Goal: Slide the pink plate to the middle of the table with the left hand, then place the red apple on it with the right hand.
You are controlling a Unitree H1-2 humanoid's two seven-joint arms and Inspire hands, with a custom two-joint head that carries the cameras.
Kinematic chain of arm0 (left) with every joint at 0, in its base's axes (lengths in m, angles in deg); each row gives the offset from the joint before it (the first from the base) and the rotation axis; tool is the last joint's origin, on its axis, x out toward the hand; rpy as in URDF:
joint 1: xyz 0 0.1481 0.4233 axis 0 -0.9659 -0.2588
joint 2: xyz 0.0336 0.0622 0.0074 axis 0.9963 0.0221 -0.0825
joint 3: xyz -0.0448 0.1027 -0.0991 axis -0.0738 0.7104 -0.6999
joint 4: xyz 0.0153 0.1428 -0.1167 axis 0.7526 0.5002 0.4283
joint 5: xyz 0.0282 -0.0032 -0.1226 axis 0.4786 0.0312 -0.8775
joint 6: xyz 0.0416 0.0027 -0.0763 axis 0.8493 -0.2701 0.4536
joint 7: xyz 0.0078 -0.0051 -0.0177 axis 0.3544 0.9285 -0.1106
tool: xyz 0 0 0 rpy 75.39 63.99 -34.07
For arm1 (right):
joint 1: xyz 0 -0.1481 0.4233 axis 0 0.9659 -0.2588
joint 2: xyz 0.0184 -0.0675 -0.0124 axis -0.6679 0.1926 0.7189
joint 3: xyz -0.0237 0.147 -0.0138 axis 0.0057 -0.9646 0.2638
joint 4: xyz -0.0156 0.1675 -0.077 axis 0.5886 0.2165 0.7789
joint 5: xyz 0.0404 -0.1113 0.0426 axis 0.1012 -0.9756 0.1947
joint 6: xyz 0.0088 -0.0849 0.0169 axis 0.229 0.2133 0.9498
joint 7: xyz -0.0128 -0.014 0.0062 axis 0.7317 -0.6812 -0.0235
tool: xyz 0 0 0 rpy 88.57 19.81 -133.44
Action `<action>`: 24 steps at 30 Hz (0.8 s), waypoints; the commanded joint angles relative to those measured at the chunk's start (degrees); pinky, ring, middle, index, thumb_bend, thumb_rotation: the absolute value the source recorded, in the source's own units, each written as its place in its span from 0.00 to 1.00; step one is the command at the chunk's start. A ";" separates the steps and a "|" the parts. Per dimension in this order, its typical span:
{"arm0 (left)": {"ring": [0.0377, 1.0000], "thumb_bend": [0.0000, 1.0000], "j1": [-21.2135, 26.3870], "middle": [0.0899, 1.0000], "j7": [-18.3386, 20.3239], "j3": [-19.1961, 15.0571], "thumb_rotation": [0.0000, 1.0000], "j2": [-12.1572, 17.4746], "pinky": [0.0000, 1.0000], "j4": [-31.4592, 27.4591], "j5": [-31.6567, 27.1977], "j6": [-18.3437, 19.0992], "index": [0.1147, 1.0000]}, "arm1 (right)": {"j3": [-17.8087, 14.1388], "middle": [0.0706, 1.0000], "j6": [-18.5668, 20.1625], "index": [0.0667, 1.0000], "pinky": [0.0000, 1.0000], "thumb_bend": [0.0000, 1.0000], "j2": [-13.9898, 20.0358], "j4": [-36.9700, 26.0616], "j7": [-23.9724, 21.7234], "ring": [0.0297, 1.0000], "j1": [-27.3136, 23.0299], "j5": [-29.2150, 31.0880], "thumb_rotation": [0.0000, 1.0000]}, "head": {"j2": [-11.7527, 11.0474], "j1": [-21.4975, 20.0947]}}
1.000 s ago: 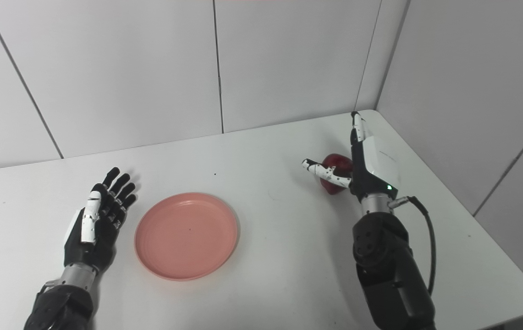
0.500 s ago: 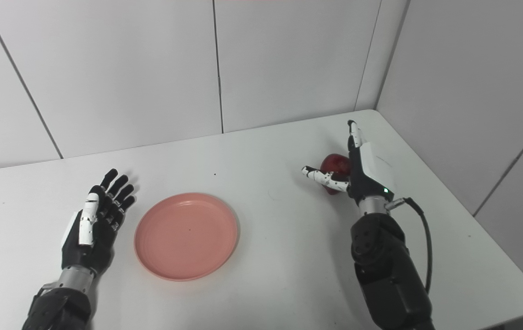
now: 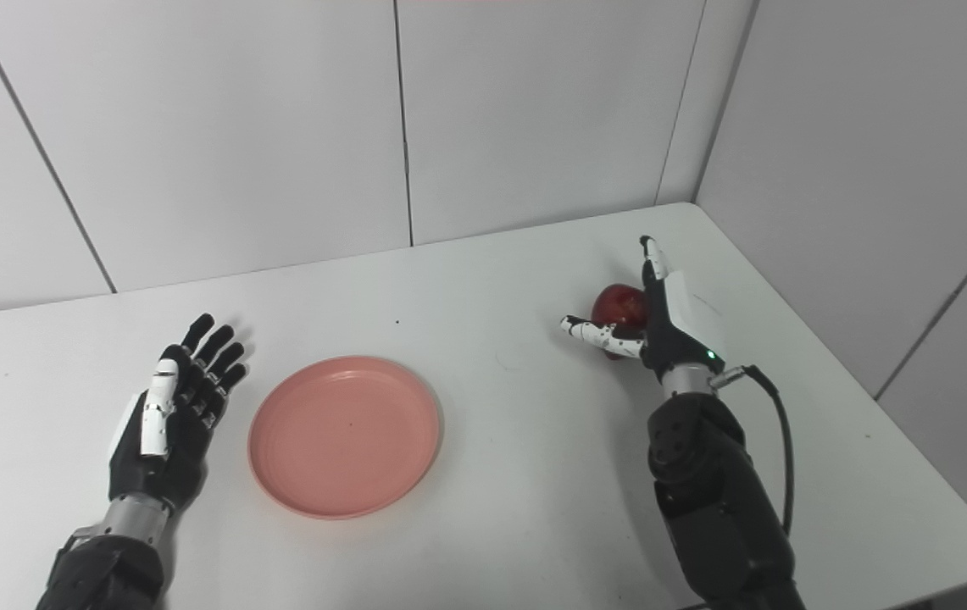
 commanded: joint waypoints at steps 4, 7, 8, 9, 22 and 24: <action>0.93 0.36 -3.55 0.93 -0.05 -0.49 1.00 1.37 0.94 1.75 0.08 1.61 0.91 | 0.00 0.94 0.07 0.96 0.80 1.00 1.74 -0.27 1.76 0.90 -2.65 -0.24 0.48 | 0.03 0.04; 0.93 0.36 -3.54 0.93 0.06 -0.62 1.00 1.33 0.95 1.96 -0.11 1.66 0.92 | -0.25 0.93 -0.22 0.95 0.79 1.00 1.72 0.39 2.12 0.89 -2.90 0.11 0.46 | 0.04 0.15; 0.93 0.36 -3.54 0.93 0.04 -0.62 1.00 1.33 0.95 1.95 -0.08 1.69 0.92 | -0.35 0.92 -0.45 0.95 0.79 1.00 1.74 0.76 2.29 0.89 -2.98 0.28 0.45 | 0.04 0.15; 0.93 0.36 -3.55 0.93 0.01 -0.64 1.00 1.30 0.95 1.97 -0.06 1.66 0.92 | -0.42 0.92 -0.77 0.95 0.78 1.00 1.81 1.24 2.51 0.88 -3.10 0.53 0.45 | 0.04 0.23; 0.93 0.36 -3.67 0.93 0.34 -0.77 1.00 1.21 0.94 1.74 -0.43 1.62 0.91 | -0.03 0.59 -0.74 0.85 0.43 1.00 2.11 4.75 5.31 0.54 -4.88 0.35 0.37 | 0.24 0.53; 0.93 0.36 -3.69 0.93 0.25 -0.87 1.00 1.13 0.94 1.68 -0.54 1.76 0.91 | -0.33 0.56 -2.31 0.80 0.38 1.00 1.98 5.40 7.07 0.49 -4.89 0.85 0.34 | 0.24 0.53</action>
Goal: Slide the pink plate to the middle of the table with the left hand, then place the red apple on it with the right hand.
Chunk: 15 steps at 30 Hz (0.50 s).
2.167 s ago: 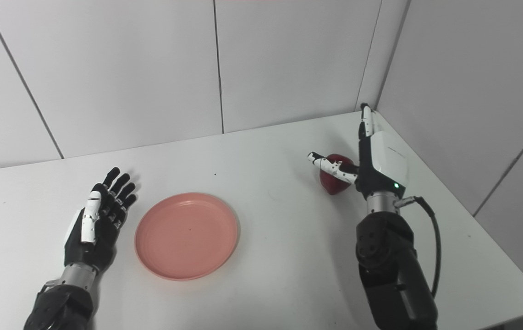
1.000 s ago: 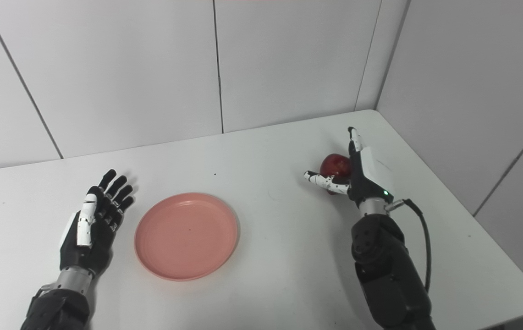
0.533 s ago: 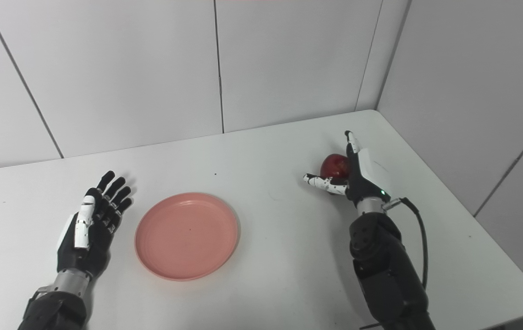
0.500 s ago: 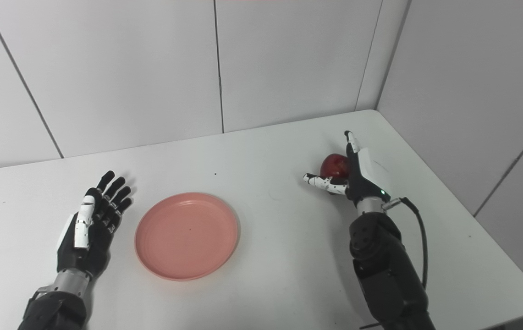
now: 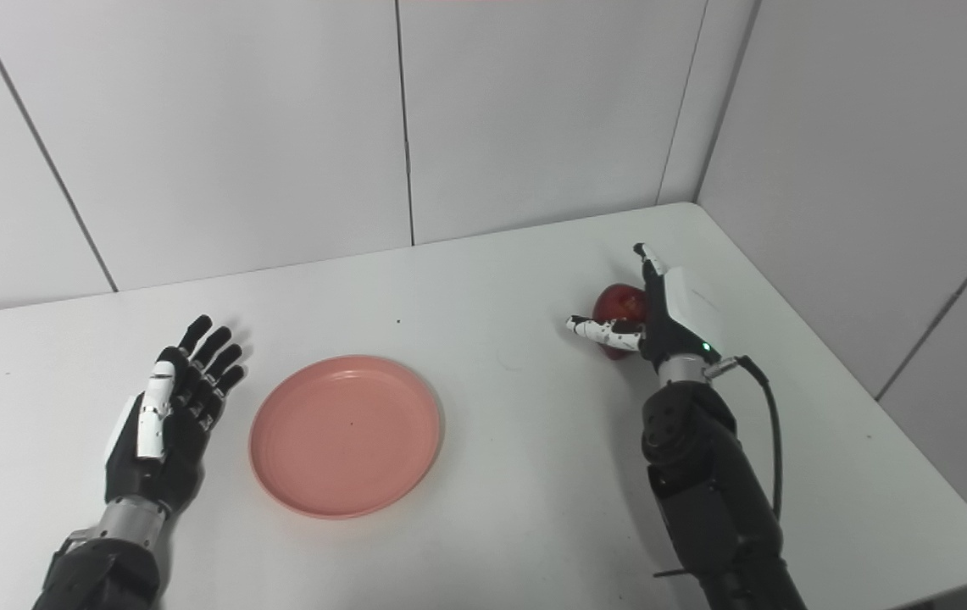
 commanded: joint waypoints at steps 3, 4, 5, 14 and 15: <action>0.92 0.36 -3.45 0.93 -0.05 -0.62 1.00 1.06 0.94 2.20 -0.31 1.34 0.92 | -0.52 0.60 -5.12 0.65 0.49 0.94 1.67 0.61 5.73 0.56 -1.98 0.45 0.25 | 0.02 0.15; 0.92 0.36 -3.45 0.93 -0.05 -0.62 1.00 1.04 0.94 2.19 -0.31 1.35 0.92 | -0.46 0.58 -5.64 0.62 0.48 0.93 1.79 0.98 6.28 0.54 -2.01 0.58 0.23 | 0.02 0.15; 0.93 0.36 -3.47 0.93 0.01 -0.60 1.00 1.05 0.94 2.17 -0.35 1.39 0.92 | -0.35 0.55 -5.85 0.57 0.45 0.90 1.95 1.39 6.51 0.51 -2.09 0.66 0.18 | 0.10 0.24; 0.93 0.36 -3.47 0.94 -0.08 -0.51 1.00 1.02 0.95 2.21 -0.39 1.64 0.92 | 1.66 0.42 -4.91 0.45 0.29 0.53 3.20 3.22 6.86 0.36 -2.65 0.73 0.07 | 0.16 0.67; 0.93 0.36 -3.43 0.94 -0.12 -0.51 1.00 1.02 0.95 2.40 -0.34 1.47 0.92 | 1.77 0.41 -4.70 0.46 0.28 0.53 3.29 3.22 6.74 0.35 -2.65 0.76 0.04 | 0.16 0.67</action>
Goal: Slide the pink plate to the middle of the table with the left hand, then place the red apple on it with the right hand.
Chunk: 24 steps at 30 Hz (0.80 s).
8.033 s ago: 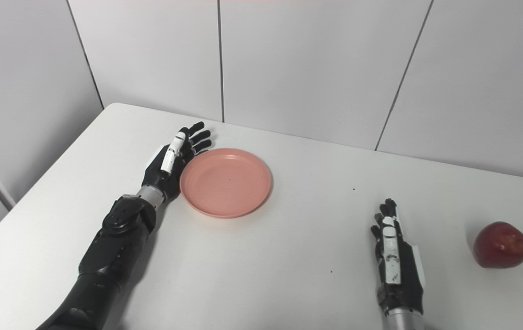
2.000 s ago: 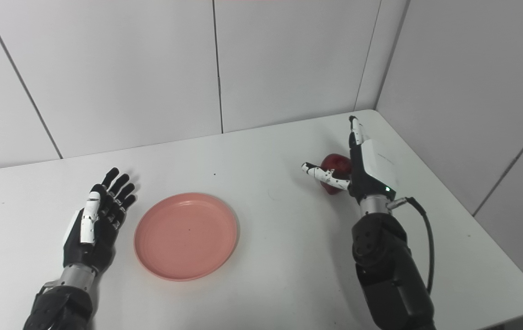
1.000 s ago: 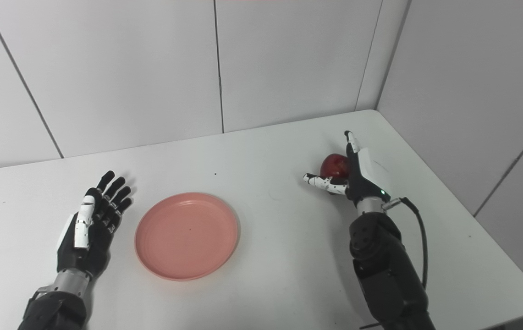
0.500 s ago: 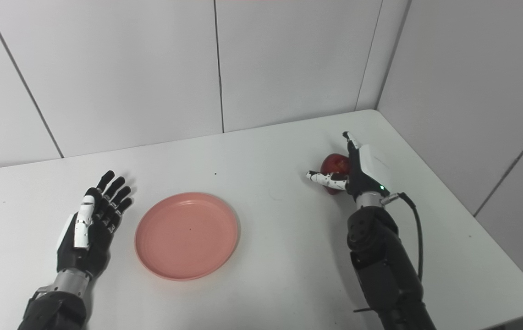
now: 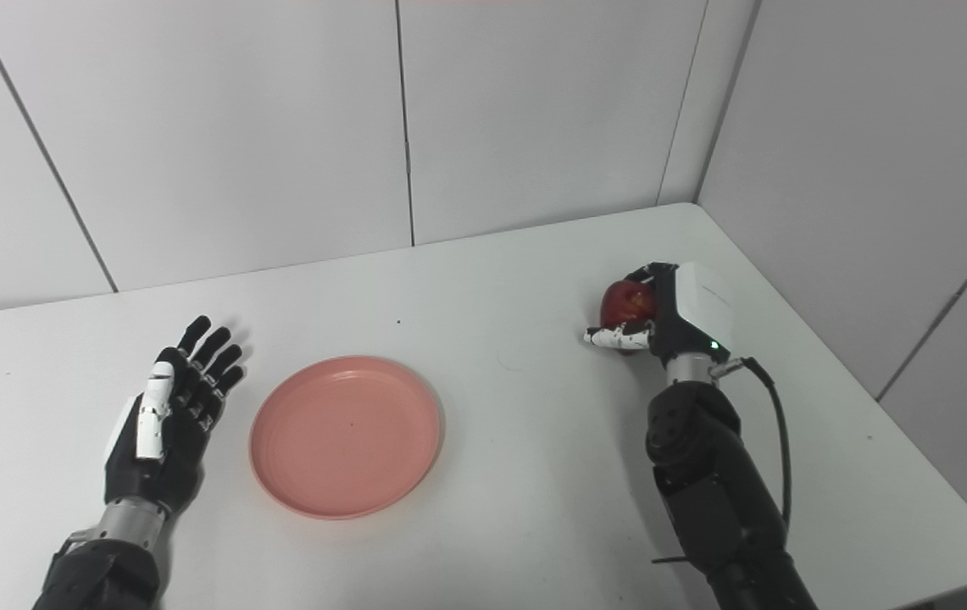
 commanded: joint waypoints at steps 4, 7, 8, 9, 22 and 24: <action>0.93 0.36 -3.26 0.94 0.04 -0.45 1.00 1.01 0.95 2.90 -0.10 1.03 0.92 | 0.23 0.39 -0.49 0.47 0.24 0.53 1.78 -1.23 0.85 0.31 -2.03 -0.35 0.00 | -0.09 0.20; 0.93 0.37 -3.28 0.94 -0.03 -0.40 1.00 0.93 0.95 2.64 -0.17 1.30 0.92 | -0.14 0.40 0.01 0.47 0.26 0.53 1.61 -2.52 0.64 0.33 -1.88 0.04 0.00 | -0.12 0.47; 0.93 0.37 -3.31 0.94 -0.15 -0.37 1.00 0.87 0.95 2.48 -0.12 1.44 0.92 | -0.31 0.40 0.17 0.47 0.27 0.53 1.55 -2.95 0.56 0.34 -1.86 0.22 0.00 | -0.14 0.56; 0.93 0.36 -3.33 0.94 -0.24 -0.36 1.00 0.83 0.95 2.37 -0.08 1.52 0.92 | -0.39 0.40 0.28 0.47 0.27 0.53 1.52 -3.22 0.53 0.35 -1.84 0.35 0.00 | -0.14 0.56; 0.93 0.36 -3.97 0.94 -1.48 0.57 1.00 -0.39 0.95 1.16 1.57 1.33 0.92 | 1.38 0.40 -0.03 0.48 0.28 0.53 1.47 -14.34 -0.51 0.34 -2.24 -2.06 0.00 | -0.26 4.22; 0.93 0.36 -4.13 0.93 -1.78 0.70 1.00 -0.74 0.95 0.80 1.80 1.33 0.91 | 2.14 0.40 -0.17 0.48 0.28 0.53 1.26 -16.04 -0.83 0.33 -2.59 -2.88 0.00 | -0.23 5.41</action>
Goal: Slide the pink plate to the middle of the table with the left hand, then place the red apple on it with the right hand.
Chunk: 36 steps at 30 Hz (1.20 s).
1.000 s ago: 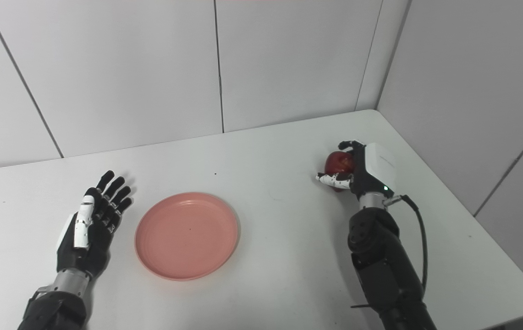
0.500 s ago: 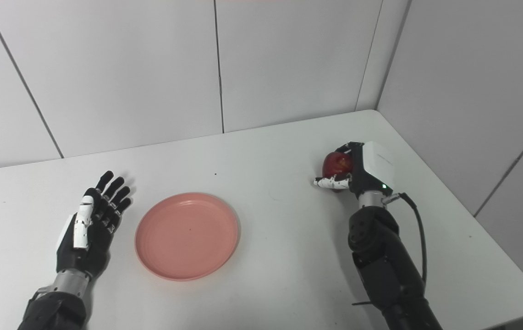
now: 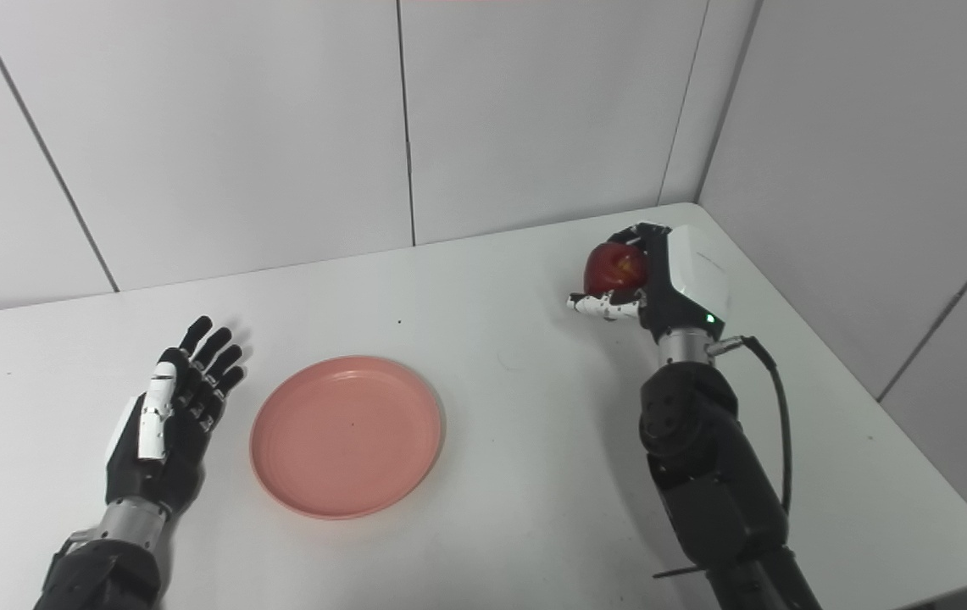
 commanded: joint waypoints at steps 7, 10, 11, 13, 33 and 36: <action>0.93 0.36 -3.58 0.93 -1.75 0.97 1.00 -1.22 0.94 1.82 2.12 0.60 0.91 | 3.10 0.39 0.67 0.49 0.28 0.53 -1.05 -8.05 -3.49 0.34 -4.41 -2.77 0.00 | -0.31 5.36; 0.93 0.36 -3.66 0.93 -2.09 1.24 1.00 -1.43 0.94 2.04 2.63 0.45 0.91 | 5.00 0.38 -0.75 0.49 0.26 0.53 -2.60 -8.26 -3.93 0.32 -5.30 -3.56 0.00 | -0.38 6.30; 0.93 0.37 -3.72 0.93 -2.31 1.32 1.00 -1.57 0.94 1.97 2.83 0.48 0.91 | 5.52 0.38 -1.03 0.49 0.26 0.53 -3.02 -8.26 -4.00 0.32 -5.55 -3.78 0.00 | -0.39 6.99; 0.93 0.37 -3.72 0.93 -2.53 1.41 1.00 -1.79 0.94 2.05 2.89 0.43 0.91 | 6.63 0.38 -0.93 0.49 0.26 0.52 -4.03 -8.40 -4.16 0.32 -6.05 -4.47 0.00 | -0.40 7.40; 0.92 0.37 -3.83 0.92 -4.97 2.39 1.00 -4.12 0.93 1.82 4.31 0.45 0.91 | 17.42 0.39 -6.33 0.49 0.25 0.53 -12.94 -4.01 -4.58 0.31 -9.16 -5.99 0.00 | 0.02 15.32; 0.92 0.37 -3.89 0.92 -5.37 2.60 1.00 -4.44 0.93 1.76 4.62 0.32 0.91 | 18.56 0.39 -6.20 0.49 0.25 0.53 -13.75 -3.89 -4.92 0.31 -9.28 -6.09 0.00 | 0.15 16.12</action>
